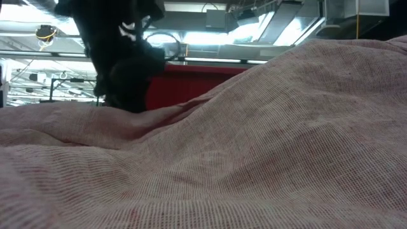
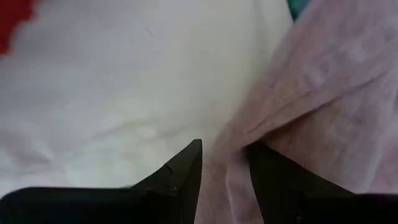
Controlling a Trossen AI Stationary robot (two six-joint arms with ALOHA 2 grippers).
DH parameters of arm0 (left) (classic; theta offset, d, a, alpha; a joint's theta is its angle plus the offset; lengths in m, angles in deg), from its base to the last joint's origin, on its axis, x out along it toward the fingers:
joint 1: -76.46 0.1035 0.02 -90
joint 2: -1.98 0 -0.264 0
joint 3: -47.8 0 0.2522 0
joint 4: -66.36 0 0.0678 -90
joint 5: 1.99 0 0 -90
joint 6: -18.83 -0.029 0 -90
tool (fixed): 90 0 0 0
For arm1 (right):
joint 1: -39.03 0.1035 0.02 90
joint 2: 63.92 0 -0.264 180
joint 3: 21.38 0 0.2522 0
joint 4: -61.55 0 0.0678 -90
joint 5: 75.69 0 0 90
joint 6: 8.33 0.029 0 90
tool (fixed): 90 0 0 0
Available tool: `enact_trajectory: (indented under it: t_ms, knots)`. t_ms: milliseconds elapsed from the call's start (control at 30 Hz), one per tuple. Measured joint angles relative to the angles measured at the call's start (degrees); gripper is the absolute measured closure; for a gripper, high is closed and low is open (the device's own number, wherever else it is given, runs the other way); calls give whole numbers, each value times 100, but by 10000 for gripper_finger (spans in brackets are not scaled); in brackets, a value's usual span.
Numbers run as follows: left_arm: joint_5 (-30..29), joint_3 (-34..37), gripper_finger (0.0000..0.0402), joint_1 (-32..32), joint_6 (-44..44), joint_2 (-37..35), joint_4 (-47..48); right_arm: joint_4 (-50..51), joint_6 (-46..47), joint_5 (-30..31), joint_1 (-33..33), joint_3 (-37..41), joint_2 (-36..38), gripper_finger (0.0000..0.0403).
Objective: Fold laundry
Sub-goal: Fold the pink shirt
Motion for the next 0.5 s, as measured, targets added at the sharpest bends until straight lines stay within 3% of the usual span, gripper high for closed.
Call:
enact_trajectory:
  t_ms: [133,333,500]
  knots:
    - [248,118,297,-3,-252,0,-218,-131,-4,232,0,0,0,265]
    - [247,73,392,-44,-260,0,-285,-405,-41,879,0,0,0,265]
    - [257,-166,399,-45,-535,0,-232,-367,-135,2323,-4,0,2,265]
